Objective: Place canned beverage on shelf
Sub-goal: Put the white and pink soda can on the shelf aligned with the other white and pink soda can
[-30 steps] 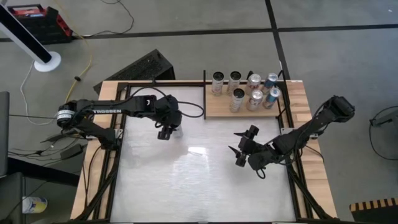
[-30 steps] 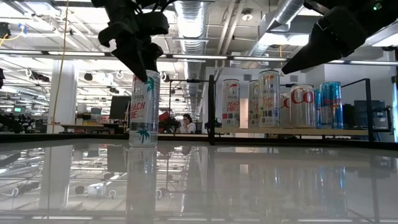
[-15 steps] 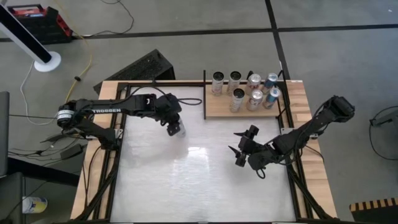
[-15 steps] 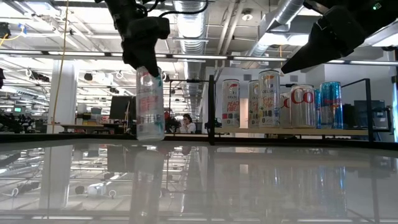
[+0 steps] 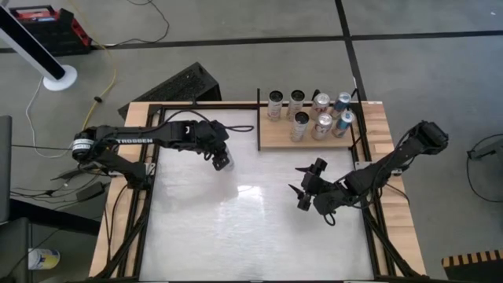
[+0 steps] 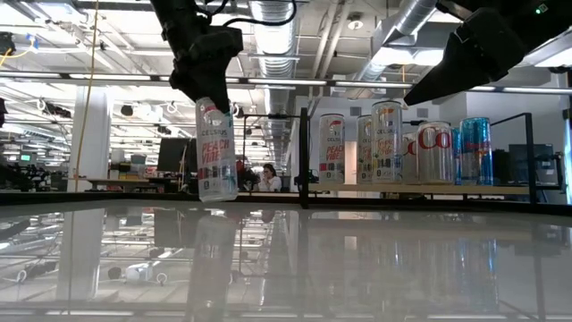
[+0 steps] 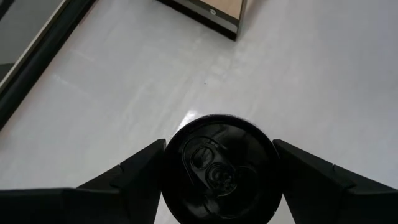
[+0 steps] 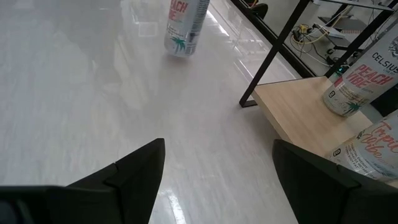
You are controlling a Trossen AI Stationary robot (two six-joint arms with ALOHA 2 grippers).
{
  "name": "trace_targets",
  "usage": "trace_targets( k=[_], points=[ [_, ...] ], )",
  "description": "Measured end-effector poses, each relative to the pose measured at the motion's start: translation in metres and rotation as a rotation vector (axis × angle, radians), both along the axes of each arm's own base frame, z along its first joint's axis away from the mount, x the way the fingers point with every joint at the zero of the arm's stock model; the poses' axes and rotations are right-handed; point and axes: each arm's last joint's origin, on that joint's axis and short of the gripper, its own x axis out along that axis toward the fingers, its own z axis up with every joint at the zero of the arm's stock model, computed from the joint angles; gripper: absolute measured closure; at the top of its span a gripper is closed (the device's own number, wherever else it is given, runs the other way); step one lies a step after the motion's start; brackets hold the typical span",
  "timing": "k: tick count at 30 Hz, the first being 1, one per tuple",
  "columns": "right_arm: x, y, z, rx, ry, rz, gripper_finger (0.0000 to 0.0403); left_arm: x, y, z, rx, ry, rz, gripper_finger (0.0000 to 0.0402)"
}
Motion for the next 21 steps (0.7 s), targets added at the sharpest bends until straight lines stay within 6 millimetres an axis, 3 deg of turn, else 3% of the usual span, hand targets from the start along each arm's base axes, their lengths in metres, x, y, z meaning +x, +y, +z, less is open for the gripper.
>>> trace_targets(
  k=[21],
  points=[
    [-0.0001,0.0,0.0,0.0,0.0,0.0,0.0081,0.0002,-0.0059,-0.0011,-0.007,0.003,-0.011,0.0112]
  ],
)
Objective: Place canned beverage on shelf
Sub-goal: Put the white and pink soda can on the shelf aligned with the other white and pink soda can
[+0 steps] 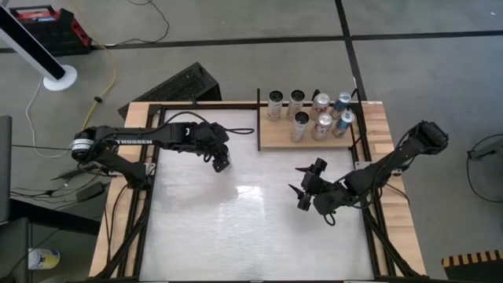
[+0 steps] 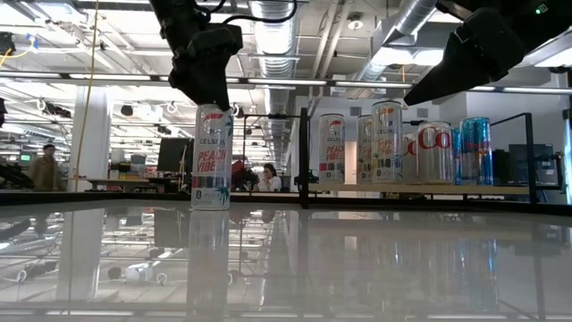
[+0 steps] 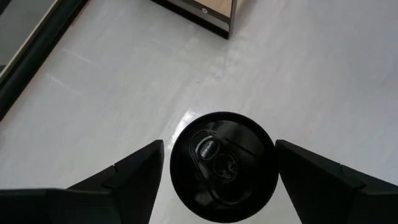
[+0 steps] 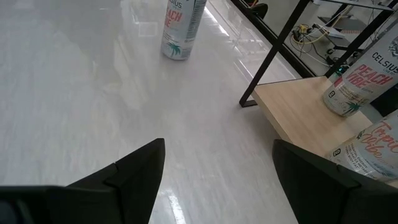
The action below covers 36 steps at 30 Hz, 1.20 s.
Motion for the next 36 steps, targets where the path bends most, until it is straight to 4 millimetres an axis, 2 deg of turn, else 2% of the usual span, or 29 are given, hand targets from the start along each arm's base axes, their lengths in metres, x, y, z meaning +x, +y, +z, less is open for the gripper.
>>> trace_targets(
  k=[14,25,32,36],
  points=[
    [0.0,0.0,0.0,0.0,0.0,0.0,0.0081,0.002,-0.002,0.002,0.021,0.003,-0.113,0.011],
    [0.0,0.0,0.0,0.0,0.001,0.001,0.0081,0.008,-0.008,0.023,0.097,-0.01,-0.317,0.011],
    [0.0,0.0,0.0,0.001,0.001,0.001,0.0081,0.004,-0.009,0.022,0.137,0.075,-0.441,0.011],
    [0.0,0.0,0.0,0.001,0.002,0.001,0.0081,0.001,-0.008,0.021,0.163,0.114,-0.428,0.011]
  ],
)
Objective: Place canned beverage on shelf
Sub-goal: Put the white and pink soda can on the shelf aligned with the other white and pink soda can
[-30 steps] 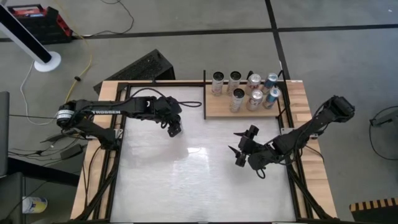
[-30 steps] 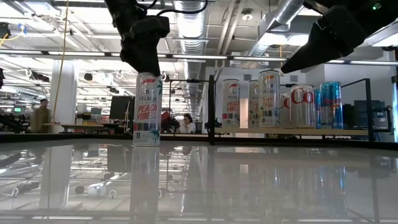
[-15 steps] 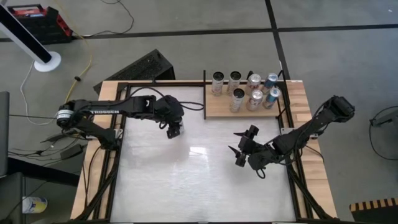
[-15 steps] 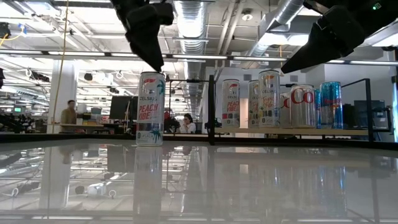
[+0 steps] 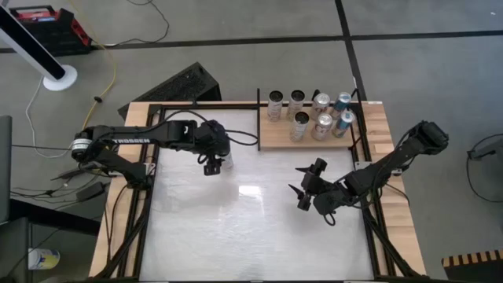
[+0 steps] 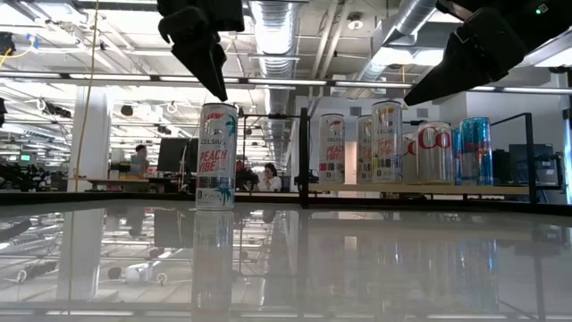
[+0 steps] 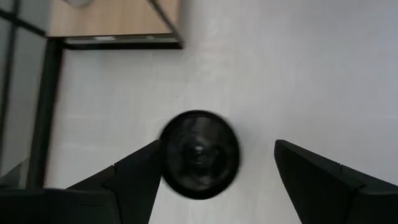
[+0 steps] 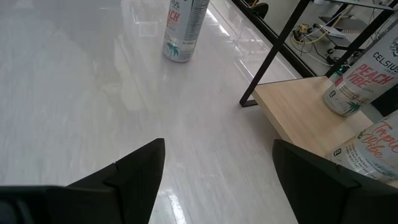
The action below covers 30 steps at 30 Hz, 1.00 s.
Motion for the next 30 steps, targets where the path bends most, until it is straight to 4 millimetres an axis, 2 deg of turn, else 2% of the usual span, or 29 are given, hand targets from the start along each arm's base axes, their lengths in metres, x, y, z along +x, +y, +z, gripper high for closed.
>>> trace_targets(
  k=[3,13,20,30],
  points=[
    [0.0,0.0,0.0,0.0,0.0,0.0,0.0081,-0.001,0.001,0.0,0.037,0.007,0.033,0.011],
    [0.0,0.0,0.0,0.001,0.0,0.0,0.0081,-0.003,0.01,-0.001,-0.016,0.001,0.084,0.011],
    [0.0,0.0,0.0,0.001,0.0,0.001,0.0081,-0.004,0.018,-0.01,-0.042,-0.006,0.095,0.011],
    [0.0,0.0,0.0,0.002,0.0,0.001,0.0081,-0.001,0.019,-0.01,-0.076,-0.044,0.095,0.011]
  ],
)
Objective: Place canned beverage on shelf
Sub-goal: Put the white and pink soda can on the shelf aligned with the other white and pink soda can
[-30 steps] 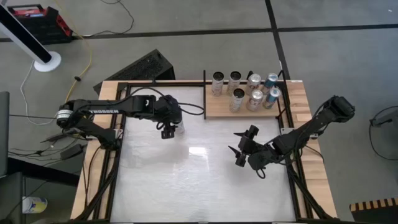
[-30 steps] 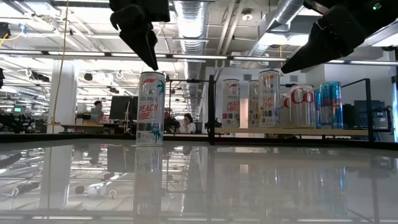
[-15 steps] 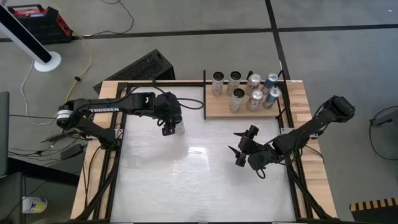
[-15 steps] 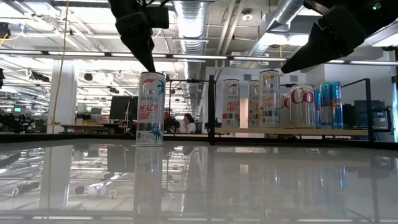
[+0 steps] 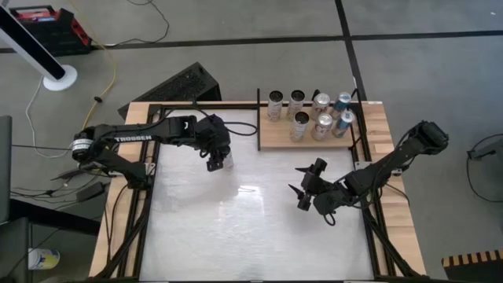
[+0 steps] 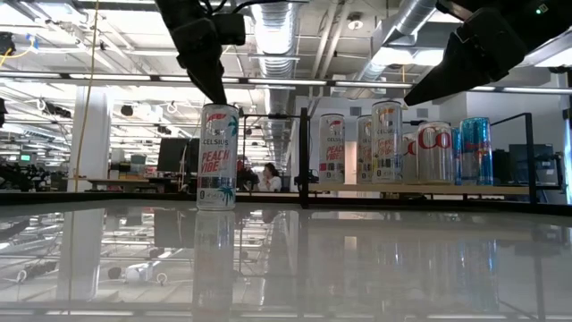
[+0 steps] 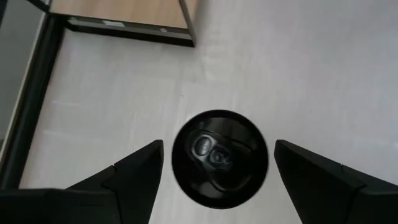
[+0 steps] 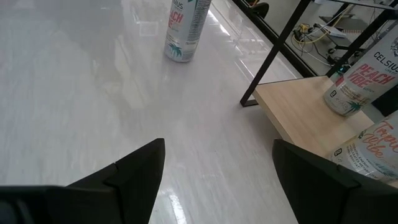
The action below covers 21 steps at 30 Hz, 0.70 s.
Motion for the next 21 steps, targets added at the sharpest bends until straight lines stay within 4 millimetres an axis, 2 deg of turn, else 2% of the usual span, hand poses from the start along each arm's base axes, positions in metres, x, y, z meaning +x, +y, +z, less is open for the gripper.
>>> trace_targets(
  k=[8,21],
  points=[
    [0.0,0.0,0.0,0.0,0.0,0.0,0.0081,0.0,0.001,0.0,-0.005,-0.006,0.038,0.011],
    [0.0,0.0,0.0,0.005,0.003,0.004,0.0081,0.013,0.003,-0.018,-0.025,0.05,0.047,0.011]
  ],
)
